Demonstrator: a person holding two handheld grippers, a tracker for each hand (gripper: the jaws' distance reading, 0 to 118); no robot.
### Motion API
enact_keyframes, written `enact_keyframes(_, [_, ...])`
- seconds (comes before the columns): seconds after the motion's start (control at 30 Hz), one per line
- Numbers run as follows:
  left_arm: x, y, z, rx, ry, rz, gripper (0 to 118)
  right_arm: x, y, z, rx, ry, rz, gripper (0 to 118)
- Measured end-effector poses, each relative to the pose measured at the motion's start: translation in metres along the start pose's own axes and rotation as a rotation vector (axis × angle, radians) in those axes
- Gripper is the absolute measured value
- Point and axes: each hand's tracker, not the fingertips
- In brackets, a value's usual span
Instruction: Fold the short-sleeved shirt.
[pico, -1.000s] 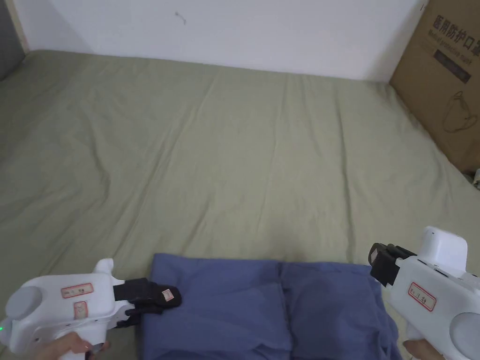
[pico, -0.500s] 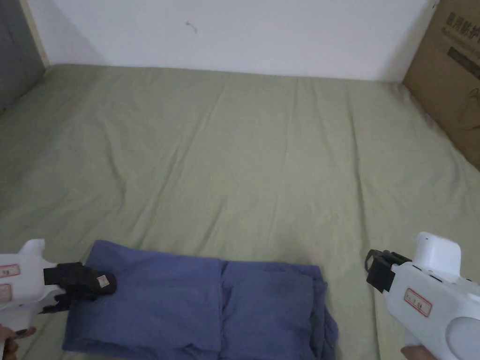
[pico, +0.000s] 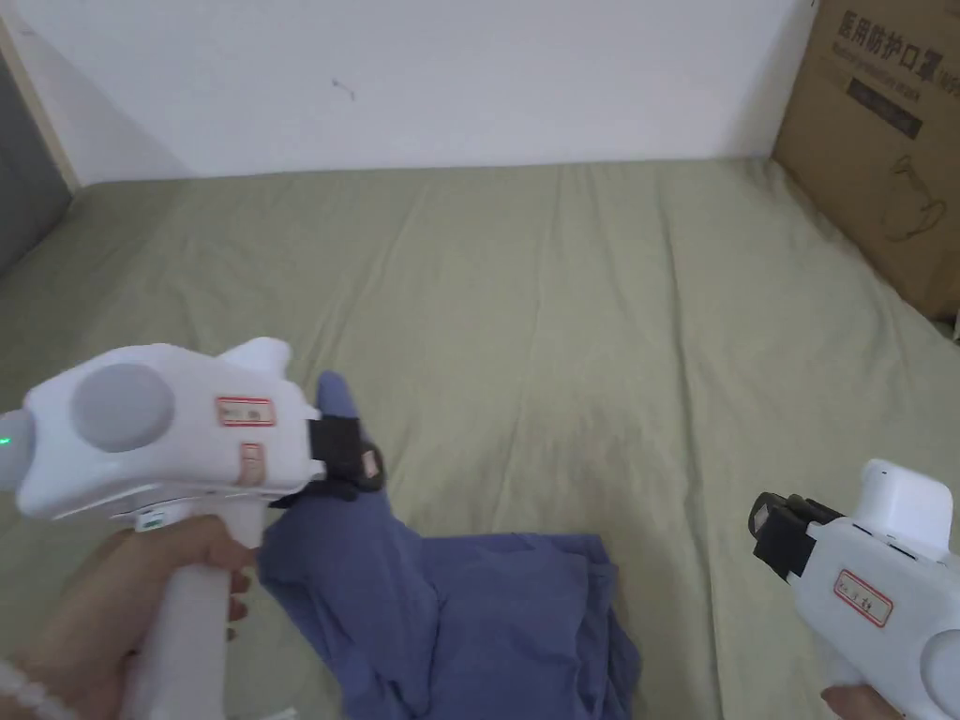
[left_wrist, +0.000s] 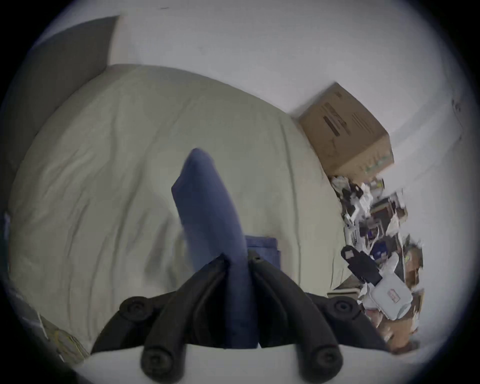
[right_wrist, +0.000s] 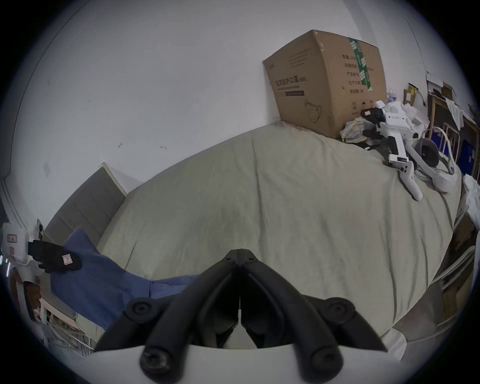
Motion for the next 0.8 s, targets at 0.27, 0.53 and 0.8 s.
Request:
enact_keyframes(0.27, [0.082,-0.032,-0.091,-0.210,-0.110,-0.091,7,0.035,0.002,0.011,0.008,-0.044,-0.037,1])
enact_keyframes(0.53, [0.090,-0.054,-0.147,-0.294,-0.209,-0.030,51,0.054,-0.003,0.008,-0.016,-0.079,-0.072,1])
enact_keyframes(0.8, [0.044,-0.044,-0.117,-0.208,-0.200,0.069,76,0.050,-0.005,0.001,-0.034,-0.065,-0.069,1])
